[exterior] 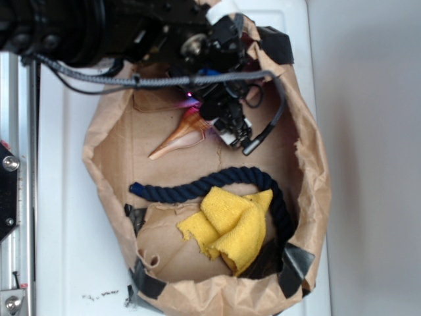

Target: Grab the shell.

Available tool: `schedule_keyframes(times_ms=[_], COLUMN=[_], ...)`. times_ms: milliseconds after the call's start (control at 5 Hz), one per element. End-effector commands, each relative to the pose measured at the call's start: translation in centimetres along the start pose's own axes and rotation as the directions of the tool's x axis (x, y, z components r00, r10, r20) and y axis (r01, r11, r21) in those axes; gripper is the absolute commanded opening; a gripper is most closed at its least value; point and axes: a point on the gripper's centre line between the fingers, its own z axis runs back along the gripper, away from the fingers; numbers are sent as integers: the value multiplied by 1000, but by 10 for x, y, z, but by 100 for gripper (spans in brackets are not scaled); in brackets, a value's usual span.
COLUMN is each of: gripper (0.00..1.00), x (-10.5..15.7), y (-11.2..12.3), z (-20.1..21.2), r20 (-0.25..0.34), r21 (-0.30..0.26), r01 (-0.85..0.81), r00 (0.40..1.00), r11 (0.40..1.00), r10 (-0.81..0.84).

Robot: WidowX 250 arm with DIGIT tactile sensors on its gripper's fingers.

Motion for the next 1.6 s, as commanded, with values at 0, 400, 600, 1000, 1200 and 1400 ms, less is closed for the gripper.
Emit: schedule_keyframes(times_ms=[0,400,600,1000,1200,1400], gripper=[100,0,0,0,0,0], x=[-10,-17,-17,-10,0,4], y=[-4,-1,-1,-9,-16,-25], z=[7,15,14,46,90,114], r20=[85,85,90,70,35,16], r21=[-12,-29,-24,-70,-124,-109], r01=[113,109,99,68,43,58], r00=[990,991,991,996,999,998], r11=[993,994,995,995,991,992], r10=[-112,-106,-97,-63,-39,-56])
